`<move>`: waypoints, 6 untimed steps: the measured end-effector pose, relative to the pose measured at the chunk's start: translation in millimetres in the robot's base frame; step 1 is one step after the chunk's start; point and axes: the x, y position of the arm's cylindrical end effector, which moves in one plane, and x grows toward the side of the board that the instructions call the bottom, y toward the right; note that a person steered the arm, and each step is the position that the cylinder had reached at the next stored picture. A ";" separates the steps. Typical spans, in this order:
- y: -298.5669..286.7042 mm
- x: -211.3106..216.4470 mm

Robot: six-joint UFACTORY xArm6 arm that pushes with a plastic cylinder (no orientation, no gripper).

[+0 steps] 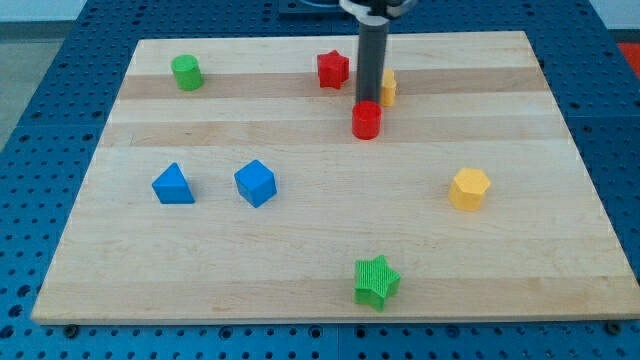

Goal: Push the red circle to the bottom right of the yellow heart

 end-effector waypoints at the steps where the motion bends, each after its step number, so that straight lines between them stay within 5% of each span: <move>1: -44.9 0.3; 3: -44.2 54.0; 6: 86.0 46.0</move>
